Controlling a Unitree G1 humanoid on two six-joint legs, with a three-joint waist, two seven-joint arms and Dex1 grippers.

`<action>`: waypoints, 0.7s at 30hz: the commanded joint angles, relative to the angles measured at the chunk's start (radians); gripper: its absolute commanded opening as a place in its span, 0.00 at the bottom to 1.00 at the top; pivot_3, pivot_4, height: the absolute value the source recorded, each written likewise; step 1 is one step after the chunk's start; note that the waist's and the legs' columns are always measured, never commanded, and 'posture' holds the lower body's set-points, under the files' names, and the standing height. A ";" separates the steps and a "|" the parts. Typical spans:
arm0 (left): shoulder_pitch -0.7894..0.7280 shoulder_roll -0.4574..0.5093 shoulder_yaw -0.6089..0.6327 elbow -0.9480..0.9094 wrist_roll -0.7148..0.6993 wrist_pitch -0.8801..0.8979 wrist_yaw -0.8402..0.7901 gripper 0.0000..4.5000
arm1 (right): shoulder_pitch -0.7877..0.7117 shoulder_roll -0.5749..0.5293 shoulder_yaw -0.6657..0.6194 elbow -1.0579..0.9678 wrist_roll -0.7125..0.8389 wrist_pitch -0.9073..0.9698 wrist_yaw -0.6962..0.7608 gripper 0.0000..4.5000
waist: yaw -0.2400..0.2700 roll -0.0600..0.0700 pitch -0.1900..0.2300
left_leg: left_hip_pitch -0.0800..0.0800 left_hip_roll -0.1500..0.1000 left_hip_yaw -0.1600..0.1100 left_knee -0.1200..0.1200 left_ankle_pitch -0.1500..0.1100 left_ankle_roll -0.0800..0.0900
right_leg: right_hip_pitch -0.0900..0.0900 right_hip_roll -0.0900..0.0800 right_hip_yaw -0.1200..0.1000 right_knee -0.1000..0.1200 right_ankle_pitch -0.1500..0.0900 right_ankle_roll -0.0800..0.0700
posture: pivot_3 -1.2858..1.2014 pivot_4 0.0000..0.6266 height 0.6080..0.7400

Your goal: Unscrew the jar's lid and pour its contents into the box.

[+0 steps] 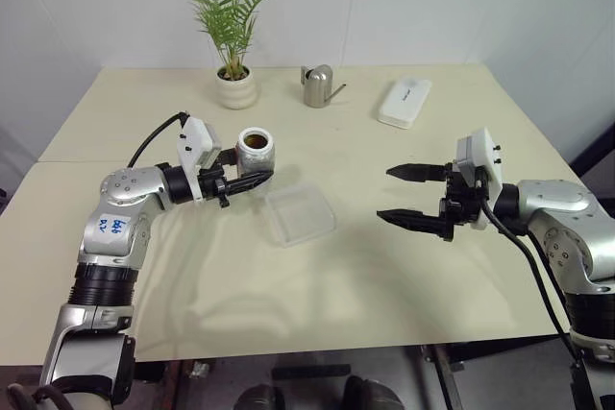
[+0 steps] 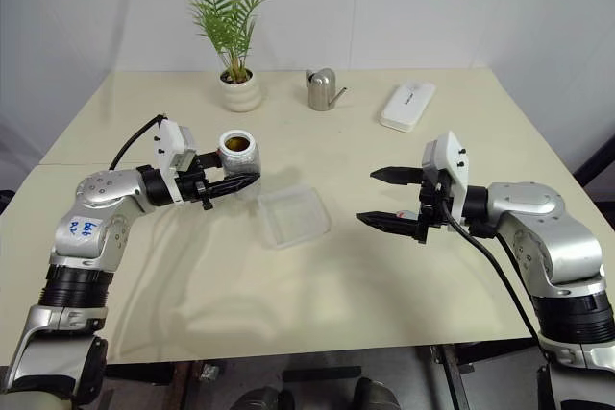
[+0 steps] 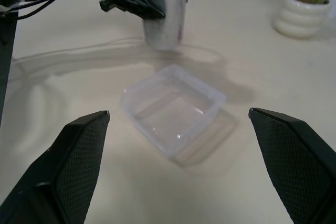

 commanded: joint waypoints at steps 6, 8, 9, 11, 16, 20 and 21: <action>-0.146 0.082 -0.262 0.206 0.777 -0.702 0.577 0.44 | 0.058 0.038 -0.024 -0.051 -0.011 -0.020 -0.087 0.99 | 0.016 0.000 0.000 | 0.000 -0.003 0.001 -0.001 0.000 0.000 | 0.000 0.000 0.000 -0.001 0.000 0.000 | 0.52 0.24 1.00; -0.195 0.082 -0.340 0.261 0.979 -0.736 0.789 0.44 | 0.067 0.049 -0.028 -0.064 -0.003 -0.015 -0.107 0.99 | 0.017 0.000 0.000 | 0.000 -0.002 0.001 -0.001 0.000 0.001 | 0.000 -0.001 0.000 -0.001 0.000 0.000 | 0.52 0.24 1.00; -0.219 0.085 -0.382 0.282 1.079 -0.753 0.889 0.44 | 0.069 0.055 -0.029 -0.071 0.001 -0.012 -0.116 0.99 | 0.018 0.000 0.000 | -0.001 -0.002 0.001 -0.001 0.000 0.001 | 0.000 -0.001 0.000 -0.001 0.000 0.001 | 0.52 0.24 1.00; -0.255 0.099 -0.467 0.288 1.287 -0.724 1.092 0.44 | 0.071 0.061 -0.028 -0.079 0.005 -0.007 -0.128 0.99 | 0.017 0.000 0.000 | -0.001 -0.002 0.001 -0.001 -0.001 0.002 | -0.001 -0.001 0.000 -0.001 0.001 0.001 | 0.52 0.24 1.00; -0.305 0.096 -0.611 0.301 1.604 -0.620 1.463 0.44 | 0.080 0.081 -0.033 -0.103 0.021 0.009 -0.165 0.99 | 0.017 0.000 0.000 | -0.003 -0.001 0.001 -0.001 -0.001 0.003 | -0.003 -0.001 0.000 0.000 0.000 0.001 | 0.52 0.24 1.00; -0.316 0.093 -0.662 0.347 1.693 -0.577 1.583 0.44 | 0.086 0.096 -0.039 -0.115 0.030 0.017 -0.193 0.99 | 0.015 0.000 0.000 | -0.003 -0.001 0.002 -0.001 -0.002 0.003 | -0.003 -0.001 0.000 0.000 0.000 0.001 | 0.52 0.24 1.00; -0.317 0.093 -0.670 0.353 1.712 -0.560 1.607 0.44 | 0.088 0.100 -0.041 -0.117 0.033 0.017 -0.200 0.99 | 0.015 0.000 0.000 | -0.003 -0.001 0.002 -0.001 -0.002 0.003 | -0.003 -0.001 0.000 0.000 0.000 0.001 | 0.52 0.24 1.00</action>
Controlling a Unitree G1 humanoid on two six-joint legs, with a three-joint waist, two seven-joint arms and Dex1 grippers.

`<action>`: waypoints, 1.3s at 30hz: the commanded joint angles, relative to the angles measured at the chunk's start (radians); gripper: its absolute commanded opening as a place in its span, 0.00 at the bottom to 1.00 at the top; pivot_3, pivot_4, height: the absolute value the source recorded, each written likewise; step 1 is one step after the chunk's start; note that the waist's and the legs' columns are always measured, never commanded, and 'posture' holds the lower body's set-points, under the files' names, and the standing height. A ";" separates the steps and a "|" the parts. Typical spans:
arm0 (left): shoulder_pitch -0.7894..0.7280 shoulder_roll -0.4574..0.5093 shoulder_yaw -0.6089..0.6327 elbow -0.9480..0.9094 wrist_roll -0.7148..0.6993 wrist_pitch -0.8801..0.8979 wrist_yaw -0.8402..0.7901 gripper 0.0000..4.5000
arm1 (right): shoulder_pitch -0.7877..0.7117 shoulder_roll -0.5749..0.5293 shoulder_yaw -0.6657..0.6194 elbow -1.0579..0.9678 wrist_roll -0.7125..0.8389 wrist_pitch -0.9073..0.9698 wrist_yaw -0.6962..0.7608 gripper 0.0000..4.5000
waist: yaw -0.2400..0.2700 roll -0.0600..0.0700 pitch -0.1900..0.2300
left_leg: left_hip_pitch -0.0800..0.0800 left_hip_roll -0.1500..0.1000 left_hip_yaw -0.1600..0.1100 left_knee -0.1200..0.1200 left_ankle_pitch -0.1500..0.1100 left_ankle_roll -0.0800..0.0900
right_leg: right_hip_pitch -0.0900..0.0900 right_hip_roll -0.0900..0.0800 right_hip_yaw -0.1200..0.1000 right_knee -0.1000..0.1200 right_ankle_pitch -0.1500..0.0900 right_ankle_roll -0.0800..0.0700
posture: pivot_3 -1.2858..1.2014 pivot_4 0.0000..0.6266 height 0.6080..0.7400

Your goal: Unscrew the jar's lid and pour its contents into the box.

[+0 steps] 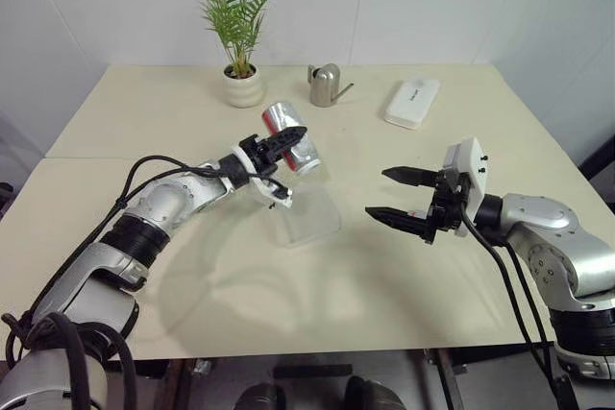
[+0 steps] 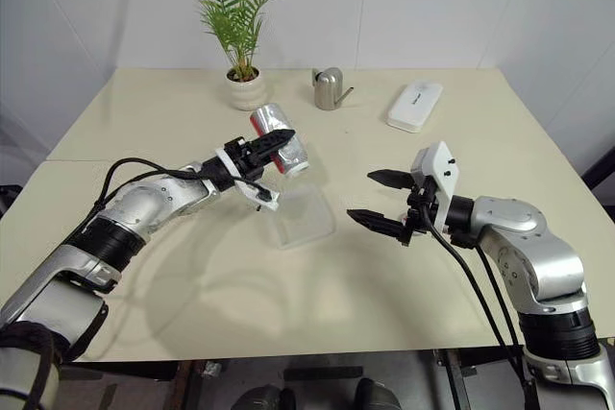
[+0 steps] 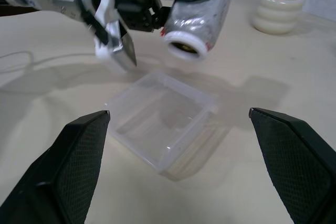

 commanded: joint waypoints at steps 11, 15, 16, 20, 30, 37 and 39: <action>-0.035 -0.006 -0.112 0.072 0.163 0.115 0.264 0.44 | 0.022 0.034 -0.039 -0.068 0.047 -0.004 -0.063 0.99 | 0.003 -0.001 0.000 | 0.000 -0.001 0.000 0.001 0.001 0.001 | 0.000 -0.002 0.000 0.002 0.000 0.000 | 0.52 0.24 1.00; -0.016 0.042 -0.083 0.015 0.099 0.043 0.222 0.44 | 0.035 0.031 -0.046 -0.068 0.054 -0.007 -0.061 0.99 | 0.000 -0.001 -0.001 | 0.000 -0.001 0.000 0.001 0.001 0.001 | 0.000 -0.003 0.000 0.002 0.000 0.000 | 0.52 0.24 1.00; -0.012 0.055 -0.070 -0.001 0.075 0.024 0.208 0.44 | 0.037 0.031 -0.047 -0.066 0.055 -0.008 -0.060 0.99 | 0.000 -0.001 -0.001 | 0.000 -0.001 0.000 0.001 0.001 0.001 | 0.000 -0.003 0.000 0.002 0.000 0.000 | 0.52 0.24 1.00; 0.016 0.103 0.045 -0.050 -0.122 -0.059 0.090 0.44 | 0.042 0.033 -0.044 -0.062 0.059 -0.011 -0.056 0.99 | -0.004 -0.001 -0.001 | 0.000 0.000 0.001 0.001 0.001 0.001 | -0.001 -0.003 0.000 0.003 0.000 0.000 | 0.52 0.24 1.00; 0.239 -0.010 0.524 -0.027 -1.133 0.136 -0.720 0.44 | 0.041 0.029 -0.029 -0.006 0.028 -0.061 -0.007 0.99 | -0.006 -0.001 -0.001 | 0.002 0.000 0.001 0.004 0.002 0.001 | 0.001 -0.003 0.000 0.004 0.000 0.000 | 0.52 0.24 1.00; 0.325 -0.123 0.845 -0.076 -1.510 0.645 -0.842 0.44 | 0.042 0.028 -0.016 0.037 -0.015 -0.144 0.044 0.99 | -0.009 -0.002 -0.001 | 0.003 -0.001 0.000 0.004 0.002 0.000 | 0.002 -0.002 0.000 0.004 0.000 0.001 | 0.52 0.24 1.00; 0.330 -0.144 0.910 -0.086 -1.550 0.707 -0.801 0.44 | 0.042 0.029 -0.016 0.043 -0.020 -0.151 0.049 0.99 | -0.008 -0.002 -0.001 | 0.003 -0.002 -0.001 0.004 0.002 0.001 | 0.003 -0.002 0.000 0.004 0.001 0.001 | 0.52 0.24 1.00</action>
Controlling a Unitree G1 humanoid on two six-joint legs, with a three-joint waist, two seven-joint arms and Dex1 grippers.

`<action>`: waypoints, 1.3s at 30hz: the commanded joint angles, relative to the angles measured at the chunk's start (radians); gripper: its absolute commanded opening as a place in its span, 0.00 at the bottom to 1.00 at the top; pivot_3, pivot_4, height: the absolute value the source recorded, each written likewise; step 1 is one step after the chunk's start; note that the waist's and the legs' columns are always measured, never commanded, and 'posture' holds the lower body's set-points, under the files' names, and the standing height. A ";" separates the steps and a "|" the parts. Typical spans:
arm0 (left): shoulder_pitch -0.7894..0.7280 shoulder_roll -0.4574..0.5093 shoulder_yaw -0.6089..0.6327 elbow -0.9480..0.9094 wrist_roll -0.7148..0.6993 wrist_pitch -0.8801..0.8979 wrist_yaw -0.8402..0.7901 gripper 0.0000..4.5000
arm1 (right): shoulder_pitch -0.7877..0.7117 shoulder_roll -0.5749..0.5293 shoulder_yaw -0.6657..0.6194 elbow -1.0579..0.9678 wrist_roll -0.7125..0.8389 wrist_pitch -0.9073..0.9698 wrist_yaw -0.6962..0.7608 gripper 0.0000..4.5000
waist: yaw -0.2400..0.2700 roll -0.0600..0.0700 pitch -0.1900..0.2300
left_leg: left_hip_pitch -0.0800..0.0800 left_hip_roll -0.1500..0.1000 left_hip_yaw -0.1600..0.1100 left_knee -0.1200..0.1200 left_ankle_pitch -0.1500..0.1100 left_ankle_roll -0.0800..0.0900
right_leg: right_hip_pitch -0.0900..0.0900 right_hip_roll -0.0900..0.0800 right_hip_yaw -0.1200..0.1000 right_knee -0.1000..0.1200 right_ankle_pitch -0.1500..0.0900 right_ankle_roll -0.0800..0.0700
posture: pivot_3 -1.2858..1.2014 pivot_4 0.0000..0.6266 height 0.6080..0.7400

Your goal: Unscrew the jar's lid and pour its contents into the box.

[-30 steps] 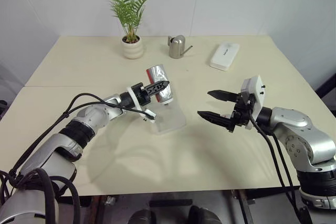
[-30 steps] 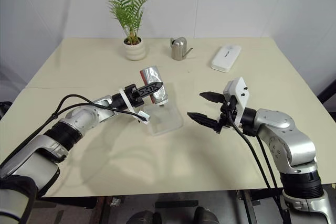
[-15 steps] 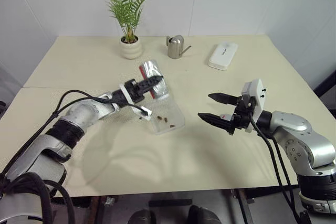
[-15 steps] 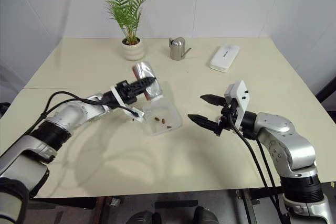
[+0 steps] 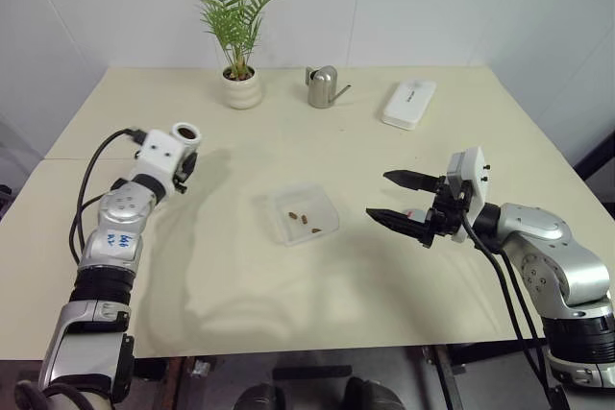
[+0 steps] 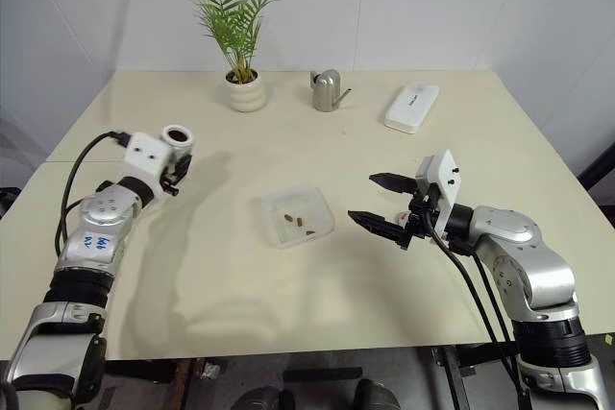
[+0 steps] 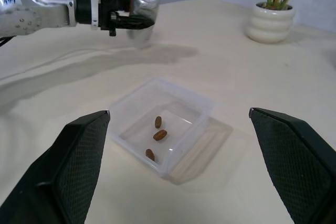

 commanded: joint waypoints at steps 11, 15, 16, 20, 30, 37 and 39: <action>0.134 -0.067 0.210 -0.094 -0.149 0.012 0.038 0.52 | -0.005 0.003 -0.011 -0.011 0.002 -0.024 0.010 1.00 | -0.007 -0.003 -0.002 | 0.001 0.000 0.000 0.000 0.000 0.000 | 0.001 0.000 0.001 0.000 0.000 0.000 | 0.52 0.24 1.00; 0.175 -0.056 0.199 -0.104 -0.123 -0.035 0.041 0.78 | -0.011 0.009 -0.011 -0.011 0.007 -0.025 0.009 1.00 | -0.013 -0.003 -0.002 | 0.001 0.000 0.000 0.000 0.000 -0.001 | 0.001 0.000 0.001 0.000 0.000 0.000 | 0.52 0.24 1.00; 0.185 -0.055 0.197 -0.111 -0.119 -0.041 0.042 0.85 | -0.012 0.011 -0.010 -0.011 0.008 -0.026 0.010 1.00 | -0.014 -0.003 -0.002 | 0.001 0.000 0.000 0.000 0.000 -0.001 | 0.001 0.000 0.001 0.000 0.000 0.000 | 0.52 0.24 1.00; 0.250 -0.038 0.188 -0.137 -0.088 -0.091 0.037 1.00 | -0.012 0.019 -0.002 -0.018 0.012 -0.033 0.029 1.00 | -0.017 -0.004 -0.002 | 0.001 0.000 -0.001 0.000 0.000 -0.001 | 0.001 0.000 0.001 0.000 0.000 0.000 | 0.52 0.24 1.00; 0.579 0.105 0.241 -0.317 -0.094 -0.161 -0.135 1.00 | -0.002 0.006 0.007 -0.033 -0.002 -0.060 0.102 1.00 | -0.021 -0.004 -0.002 | 0.002 0.002 0.001 -0.002 -0.001 -0.002 | -0.001 0.000 0.001 -0.001 0.000 0.000 | 0.52 0.24 1.00; 0.750 0.226 0.260 -0.533 -0.130 -0.197 -0.343 1.00 | -0.011 -0.050 -0.017 0.025 -0.033 -0.105 0.150 1.00 | -0.011 -0.004 -0.002 | 0.001 0.002 -0.001 -0.002 -0.006 -0.004 | -0.001 -0.003 0.000 -0.002 0.000 -0.001 | 0.52 0.24 1.00; 0.748 0.241 0.251 -0.579 -0.146 -0.209 -0.393 1.00 | -0.017 -0.058 -0.029 0.049 -0.041 -0.132 0.156 1.00 | -0.013 -0.004 -0.002 | 0.001 0.002 -0.001 -0.002 -0.006 -0.005 | -0.001 -0.003 0.000 -0.002 0.000 -0.001 | 0.52 0.24 1.00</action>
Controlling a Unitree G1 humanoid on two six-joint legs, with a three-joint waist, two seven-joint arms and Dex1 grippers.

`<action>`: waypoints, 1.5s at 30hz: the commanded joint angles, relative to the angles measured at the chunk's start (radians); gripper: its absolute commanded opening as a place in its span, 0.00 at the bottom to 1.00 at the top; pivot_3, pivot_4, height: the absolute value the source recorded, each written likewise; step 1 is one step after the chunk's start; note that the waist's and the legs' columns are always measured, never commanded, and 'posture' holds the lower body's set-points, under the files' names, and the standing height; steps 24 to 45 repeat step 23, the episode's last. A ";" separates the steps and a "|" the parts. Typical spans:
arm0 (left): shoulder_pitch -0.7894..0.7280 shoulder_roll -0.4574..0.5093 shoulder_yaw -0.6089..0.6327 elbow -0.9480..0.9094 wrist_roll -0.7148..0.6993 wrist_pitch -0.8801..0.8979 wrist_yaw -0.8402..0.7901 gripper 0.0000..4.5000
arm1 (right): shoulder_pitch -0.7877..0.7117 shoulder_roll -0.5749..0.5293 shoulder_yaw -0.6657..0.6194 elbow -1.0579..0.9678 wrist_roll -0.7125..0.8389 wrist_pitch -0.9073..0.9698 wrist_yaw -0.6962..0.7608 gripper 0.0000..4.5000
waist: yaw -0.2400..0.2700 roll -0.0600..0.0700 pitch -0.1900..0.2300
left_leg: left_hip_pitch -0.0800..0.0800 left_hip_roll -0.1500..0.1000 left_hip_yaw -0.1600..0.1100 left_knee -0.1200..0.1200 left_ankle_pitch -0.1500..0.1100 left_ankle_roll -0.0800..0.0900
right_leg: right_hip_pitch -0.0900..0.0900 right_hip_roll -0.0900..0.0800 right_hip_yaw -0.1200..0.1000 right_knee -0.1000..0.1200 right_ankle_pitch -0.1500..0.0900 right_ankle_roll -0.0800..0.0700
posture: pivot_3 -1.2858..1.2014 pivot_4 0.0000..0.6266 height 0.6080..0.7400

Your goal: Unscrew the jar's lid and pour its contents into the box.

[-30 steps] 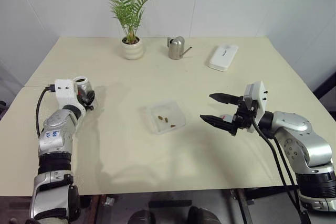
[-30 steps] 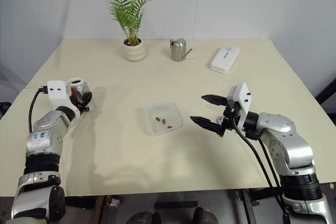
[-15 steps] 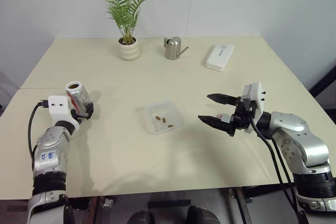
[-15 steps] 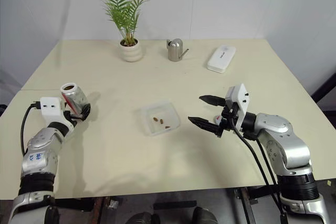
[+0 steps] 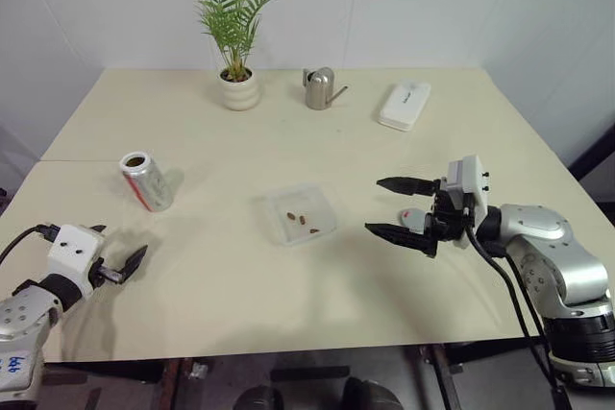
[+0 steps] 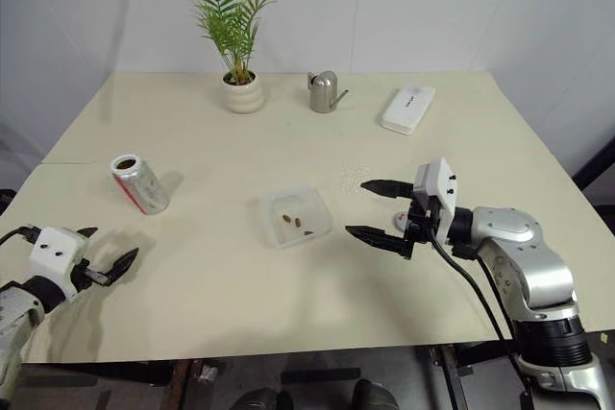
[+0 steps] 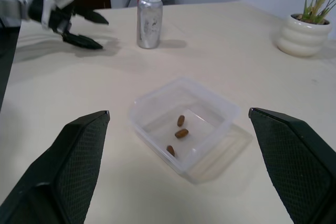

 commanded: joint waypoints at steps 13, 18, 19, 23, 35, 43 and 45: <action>-0.181 0.048 -0.091 -0.168 -0.179 -0.009 -0.322 1.00 | 0.001 -0.106 -0.105 0.116 -0.011 -0.058 0.057 1.00 | -0.008 0.001 0.001 | 0.001 0.001 0.005 -0.001 0.002 0.003 | 0.000 0.003 0.000 -0.001 0.000 0.000 | 0.52 0.24 1.00; -0.194 0.054 -0.109 -0.140 -0.194 0.000 -0.406 1.00 | 0.031 -0.110 -0.122 0.070 -0.008 -0.061 0.041 1.00 | -0.008 0.001 0.001 | 0.001 0.001 0.005 -0.001 0.002 0.003 | 0.000 0.003 0.001 0.000 0.000 0.000 | 0.52 0.24 1.00; -0.190 0.053 -0.108 -0.147 -0.195 0.006 -0.408 1.00 | 0.038 -0.111 -0.126 0.062 -0.008 -0.059 0.039 1.00 | -0.008 0.001 0.001 | 0.001 0.001 0.005 -0.001 0.002 0.003 | 0.000 0.003 0.001 0.000 0.000 0.000 | 0.52 0.24 1.00; -0.172 0.051 -0.095 -0.156 -0.191 0.012 -0.412 1.00 | 0.019 -0.101 -0.118 0.070 -0.019 -0.069 0.021 1.00 | -0.007 0.001 0.001 | 0.001 0.001 0.005 -0.001 0.002 0.003 | 0.000 0.003 0.001 -0.001 0.000 0.000 | 0.52 0.24 1.00; -0.172 0.051 -0.095 -0.156 -0.191 0.012 -0.412 1.00 | 0.019 -0.101 -0.118 0.070 -0.019 -0.069 0.021 1.00 | -0.007 0.001 0.001 | 0.001 0.001 0.005 -0.001 0.002 0.003 | 0.000 0.003 0.001 -0.001 0.000 0.000 | 0.52 0.24 1.00; -0.172 0.051 -0.095 -0.156 -0.191 0.012 -0.412 1.00 | 0.019 -0.101 -0.118 0.070 -0.019 -0.069 0.021 1.00 | -0.007 0.001 0.001 | 0.001 0.001 0.005 -0.001 0.002 0.003 | 0.000 0.003 0.001 -0.001 0.000 0.000 | 0.52 0.24 1.00; -0.172 0.051 -0.095 -0.156 -0.191 0.012 -0.412 1.00 | 0.019 -0.101 -0.118 0.070 -0.019 -0.069 0.021 1.00 | -0.007 0.001 0.001 | 0.001 0.001 0.005 -0.001 0.002 0.003 | 0.000 0.003 0.001 -0.001 0.000 0.000 | 0.52 0.24 1.00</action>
